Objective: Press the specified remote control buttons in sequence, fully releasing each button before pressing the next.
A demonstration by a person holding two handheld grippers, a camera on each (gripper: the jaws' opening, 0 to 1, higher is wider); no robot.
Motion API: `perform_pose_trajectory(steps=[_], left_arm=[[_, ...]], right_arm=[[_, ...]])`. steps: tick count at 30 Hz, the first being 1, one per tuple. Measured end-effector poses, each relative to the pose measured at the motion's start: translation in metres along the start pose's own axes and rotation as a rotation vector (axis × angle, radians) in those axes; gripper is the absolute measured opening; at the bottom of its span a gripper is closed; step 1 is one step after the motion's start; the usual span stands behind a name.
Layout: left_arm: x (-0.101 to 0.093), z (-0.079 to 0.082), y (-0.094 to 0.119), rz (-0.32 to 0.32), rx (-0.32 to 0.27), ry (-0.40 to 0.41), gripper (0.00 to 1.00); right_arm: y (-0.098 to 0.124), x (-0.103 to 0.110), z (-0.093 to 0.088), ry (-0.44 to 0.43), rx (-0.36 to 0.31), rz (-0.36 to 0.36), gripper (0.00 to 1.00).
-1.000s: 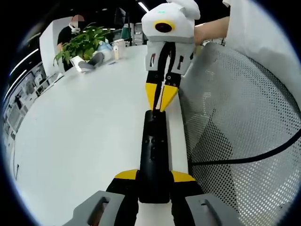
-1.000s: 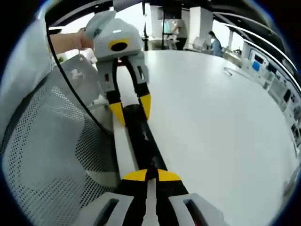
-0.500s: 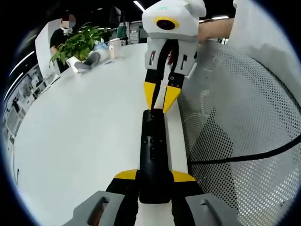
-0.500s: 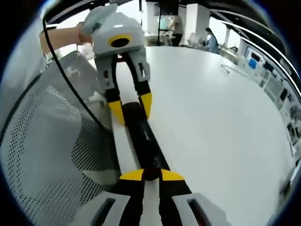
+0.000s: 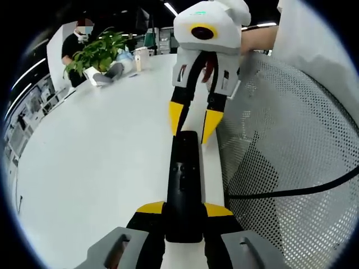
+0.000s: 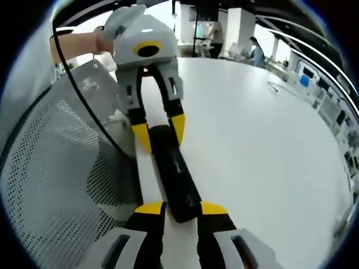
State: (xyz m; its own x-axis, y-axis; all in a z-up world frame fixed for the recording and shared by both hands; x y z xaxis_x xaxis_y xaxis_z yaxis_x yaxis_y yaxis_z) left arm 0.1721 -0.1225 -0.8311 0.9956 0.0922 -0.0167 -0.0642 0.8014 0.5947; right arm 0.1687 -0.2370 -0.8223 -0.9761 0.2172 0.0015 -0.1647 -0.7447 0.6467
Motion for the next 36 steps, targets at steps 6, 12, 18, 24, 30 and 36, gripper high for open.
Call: perform_pose_trajectory(steps=[6,12,18,24,30,36], left_arm=[[0.0,-0.001,0.0,0.003,-0.005,0.004,0.24],[0.0,0.0,-0.001,0.006,-0.008,0.008,0.24],[-0.001,0.0,-0.001,0.01,-0.004,0.006,0.24],[-0.001,0.0,0.0,0.015,-0.012,0.008,0.24],[-0.001,0.0,0.0,0.029,-0.029,0.001,0.24],[0.001,-0.005,0.009,0.119,0.017,0.062,0.25]], right_arm=[[-0.012,-0.002,0.006,0.01,-0.007,0.048,0.23],[-0.026,0.001,0.01,0.053,0.003,0.082,0.23],[-0.031,0.003,0.011,0.149,0.021,0.104,0.22],[-0.03,0.003,0.011,0.139,0.002,0.096,0.21],[-0.03,0.002,0.011,0.126,0.003,0.1,0.21],[-0.03,0.001,0.011,0.11,-0.011,0.083,0.21]])
Point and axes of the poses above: the point that each gripper's makers call its tool centre point, and the gripper's own axes: y roughly backward along the fingers, x roughly to its left, z roughly out of its top, the point moved 4 cm from there along y, roughly backward along the fingers, and after that the axes turned 14 degrees about -x, right-handed, at the moved point
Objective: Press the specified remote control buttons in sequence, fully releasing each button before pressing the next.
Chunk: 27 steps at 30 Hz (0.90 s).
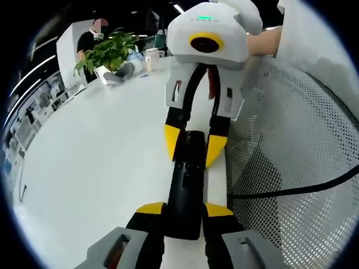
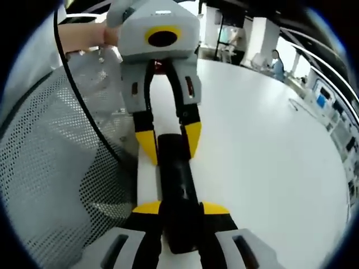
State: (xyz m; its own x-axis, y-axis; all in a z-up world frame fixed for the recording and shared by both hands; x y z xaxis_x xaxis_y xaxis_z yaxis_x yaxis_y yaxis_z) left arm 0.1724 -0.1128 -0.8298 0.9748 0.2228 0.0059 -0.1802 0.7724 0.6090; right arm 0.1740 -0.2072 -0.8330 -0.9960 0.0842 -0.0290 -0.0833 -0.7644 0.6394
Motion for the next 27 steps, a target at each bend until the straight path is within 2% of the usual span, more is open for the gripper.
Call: perform_pose_trajectory(steps=[2,4,7,10,12,15,18,23,27], left_arm=[[0.003,-0.002,0.004,0.029,0.02,0.045,0.29],[0.006,0.0,0.007,0.058,0.001,0.057,0.37],[0.008,0.004,0.013,0.093,-0.036,0.096,0.4],[0.011,0.006,0.019,0.132,-0.067,0.169,0.49],[0.013,0.007,0.02,0.142,-0.08,0.169,0.53],[0.018,0.009,0.028,0.199,-0.124,0.205,0.63],[0.021,0.007,0.033,0.236,-0.126,0.234,0.72],[0.017,0.004,0.041,0.266,-0.126,0.248,0.8],[0.022,0.002,0.052,0.367,-0.156,0.315,0.95]], right_arm=[[0.0,-0.001,0.0,-0.007,-0.003,-0.004,0.22],[0.0,-0.001,0.0,-0.009,-0.008,-0.004,0.22],[0.0,-0.001,-0.001,-0.019,-0.015,-0.009,0.22],[0.0,-0.001,-0.001,-0.026,-0.018,-0.012,0.22],[0.0,-0.001,-0.001,-0.033,-0.021,-0.014,0.22],[0.0,-0.002,-0.001,-0.04,-0.024,-0.015,0.22],[-0.001,-0.001,-0.001,-0.043,-0.027,-0.018,0.22],[-0.001,-0.001,-0.001,-0.049,-0.031,-0.021,0.22],[-0.001,-0.001,-0.001,-0.051,-0.032,-0.023,0.22]])
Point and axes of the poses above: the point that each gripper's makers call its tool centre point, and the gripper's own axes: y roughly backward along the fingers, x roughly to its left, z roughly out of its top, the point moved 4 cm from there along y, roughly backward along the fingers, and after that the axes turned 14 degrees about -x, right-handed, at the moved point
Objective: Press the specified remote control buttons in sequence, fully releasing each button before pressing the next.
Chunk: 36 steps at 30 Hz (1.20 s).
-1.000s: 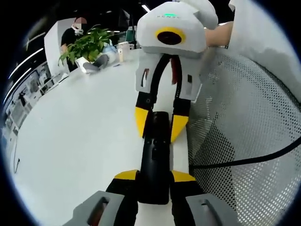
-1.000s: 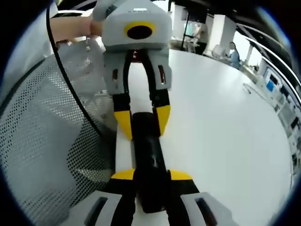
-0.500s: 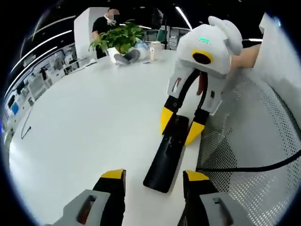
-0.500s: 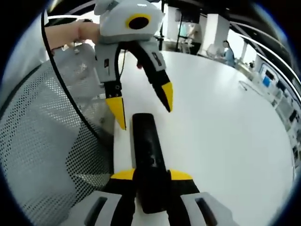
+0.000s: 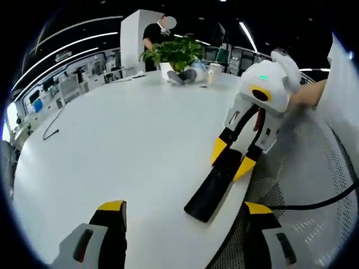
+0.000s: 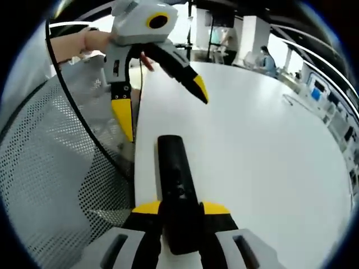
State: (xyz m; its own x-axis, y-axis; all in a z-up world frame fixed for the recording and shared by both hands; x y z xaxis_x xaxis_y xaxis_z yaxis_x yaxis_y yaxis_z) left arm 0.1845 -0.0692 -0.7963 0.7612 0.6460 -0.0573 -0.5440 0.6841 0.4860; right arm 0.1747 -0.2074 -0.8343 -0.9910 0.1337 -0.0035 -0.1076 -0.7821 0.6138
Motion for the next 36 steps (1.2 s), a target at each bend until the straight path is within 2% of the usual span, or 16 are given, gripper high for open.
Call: perform_pose_trajectory(steps=[3,7,9,10,12,16,18,20,23,28,32,33,34,36], left_arm=[[0.007,0.006,0.007,0.063,-0.059,0.016,1.0],[0.018,0.017,0.018,0.144,-0.146,0.062,1.0],[0.027,0.023,0.027,0.21,-0.182,0.051,1.0],[0.028,0.025,0.028,0.221,-0.197,0.045,1.0],[0.034,0.035,0.036,0.276,-0.283,0.048,1.0],[0.045,0.052,0.055,0.369,-0.453,0.108,1.0],[0.048,0.056,0.064,0.403,-0.512,0.128,1.0],[0.05,0.054,0.069,0.43,-0.52,0.166,1.0],[0.048,0.052,0.074,0.449,-0.541,0.192,1.0],[0.043,0.059,0.081,0.433,-0.688,0.337,1.0],[0.047,0.066,0.088,0.452,-0.744,0.234,1.0],[0.048,0.066,0.089,0.457,-0.734,0.235,1.0],[0.051,0.069,0.093,0.472,-0.765,0.227,1.0],[0.049,0.068,0.096,0.481,-0.771,0.216,1.0]], right_arm=[[0.0,0.0,0.0,0.001,-0.005,-0.002,0.22],[0.0,0.0,0.001,0.002,-0.008,-0.003,0.22],[-0.001,0.0,0.001,0.001,-0.008,-0.004,0.22],[-0.001,0.0,0.001,0.0,-0.008,-0.005,0.22],[-0.001,0.0,0.001,0.0,-0.009,-0.006,0.22],[-0.001,-0.001,0.001,-0.002,-0.011,-0.009,0.22],[-0.002,-0.001,0.002,-0.004,-0.014,-0.011,0.22],[-0.002,-0.001,0.002,-0.003,-0.015,-0.012,0.22],[-0.002,-0.001,0.002,-0.003,-0.016,-0.011,0.22],[-0.003,0.0,0.002,-0.007,-0.018,-0.014,0.22],[-0.003,0.0,0.002,-0.009,-0.02,-0.015,0.22],[-0.003,0.0,0.001,-0.008,-0.021,-0.016,0.22],[-0.003,-0.001,0.001,-0.012,-0.025,-0.018,0.22],[-0.003,0.0,0.001,-0.014,-0.03,-0.021,0.22]])
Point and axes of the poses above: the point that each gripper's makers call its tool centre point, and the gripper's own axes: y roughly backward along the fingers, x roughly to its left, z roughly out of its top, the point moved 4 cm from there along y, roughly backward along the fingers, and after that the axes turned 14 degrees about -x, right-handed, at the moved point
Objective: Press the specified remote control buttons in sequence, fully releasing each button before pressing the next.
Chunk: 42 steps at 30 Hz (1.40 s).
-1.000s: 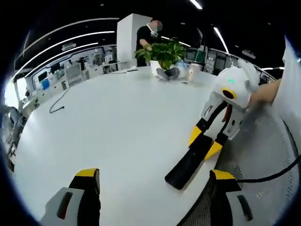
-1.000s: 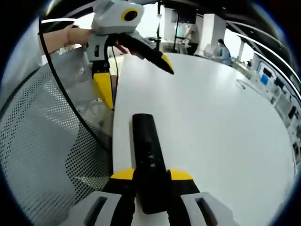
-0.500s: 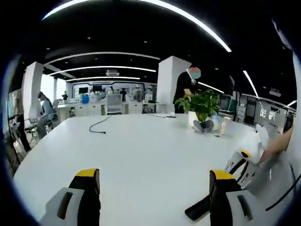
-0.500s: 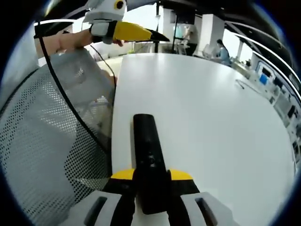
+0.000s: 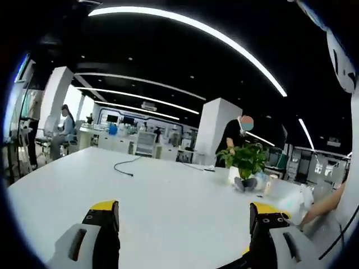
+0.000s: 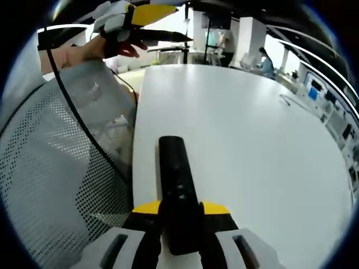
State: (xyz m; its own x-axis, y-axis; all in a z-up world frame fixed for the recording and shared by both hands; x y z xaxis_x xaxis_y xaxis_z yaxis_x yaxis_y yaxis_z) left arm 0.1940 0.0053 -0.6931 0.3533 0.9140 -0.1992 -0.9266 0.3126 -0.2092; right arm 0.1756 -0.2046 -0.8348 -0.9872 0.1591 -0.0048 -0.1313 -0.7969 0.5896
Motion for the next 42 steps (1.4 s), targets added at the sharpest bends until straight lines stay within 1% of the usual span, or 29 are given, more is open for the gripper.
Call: perform_pose_trajectory(steps=[3,4,7,13,14,15,16,18,21,25,27,30,34,35,36,38,40,42], left_arm=[[-0.001,0.0,-0.001,0.001,0.0,-0.04,1.0],[-0.001,-0.002,-0.002,-0.002,0.011,-0.054,1.0],[0.002,-0.007,-0.001,-0.006,0.041,-0.069,1.0],[0.004,-0.01,-0.001,-0.012,0.058,-0.09,1.0],[0.004,-0.012,-0.001,-0.017,0.07,-0.092,1.0],[0.004,-0.013,-0.001,-0.023,0.078,-0.096,1.0],[-0.003,-0.012,-0.002,-0.03,0.078,-0.105,1.0],[-0.004,-0.009,-0.002,-0.031,0.069,-0.123,1.0],[-0.001,-0.007,-0.002,-0.021,0.059,-0.131,1.0],[0.005,-0.012,-0.002,0.018,0.089,-0.146,1.0],[0.007,-0.011,0.0,0.036,0.097,-0.173,1.0],[0.008,-0.011,0.001,0.046,0.094,-0.159,0.98],[0.009,-0.008,0.001,0.056,0.079,-0.132,0.99],[0.008,-0.005,0.001,0.057,0.055,-0.119,1.0],[0.009,-0.002,0.001,0.063,0.036,-0.126,1.0],[0.01,-0.002,0.001,0.069,0.039,-0.142,1.0],[0.01,-0.007,0.002,0.074,0.066,-0.162,1.0],[0.009,-0.007,0.002,0.073,0.071,-0.18,1.0]], right_arm=[[0.0,0.0,0.0,-0.002,-0.009,-0.002,0.22],[0.0,0.0,0.0,-0.003,-0.011,-0.003,0.22],[0.0,-0.001,-0.001,-0.003,-0.013,-0.005,0.22],[0.0,-0.001,0.0,-0.001,-0.002,-0.006,0.22],[-0.001,-0.001,0.0,-0.006,0.003,-0.011,0.22],[-0.001,-0.001,0.001,-0.003,0.007,-0.016,0.22],[-0.001,-0.001,0.001,-0.006,0.009,-0.019,0.22],[0.0,-0.001,0.001,-0.012,0.011,-0.021,0.22],[0.0,-0.001,0.0,-0.019,0.014,-0.028,0.22],[-0.001,0.0,0.001,-0.03,0.025,-0.04,0.22],[-0.001,0.0,0.001,-0.031,0.026,-0.04,0.22],[0.0,0.0,0.001,-0.035,0.024,-0.045,0.22],[0.0,0.002,0.001,-0.04,0.018,-0.059,0.22],[0.0,0.001,0.0,-0.037,0.015,-0.057,0.22],[0.0,0.002,0.0,-0.034,0.014,-0.055,0.22],[0.0,0.002,0.0,-0.028,0.009,-0.052,0.22],[0.0,0.002,0.0,-0.026,0.006,-0.051,0.22],[0.0,0.002,0.0,-0.032,0.001,-0.054,0.22]])
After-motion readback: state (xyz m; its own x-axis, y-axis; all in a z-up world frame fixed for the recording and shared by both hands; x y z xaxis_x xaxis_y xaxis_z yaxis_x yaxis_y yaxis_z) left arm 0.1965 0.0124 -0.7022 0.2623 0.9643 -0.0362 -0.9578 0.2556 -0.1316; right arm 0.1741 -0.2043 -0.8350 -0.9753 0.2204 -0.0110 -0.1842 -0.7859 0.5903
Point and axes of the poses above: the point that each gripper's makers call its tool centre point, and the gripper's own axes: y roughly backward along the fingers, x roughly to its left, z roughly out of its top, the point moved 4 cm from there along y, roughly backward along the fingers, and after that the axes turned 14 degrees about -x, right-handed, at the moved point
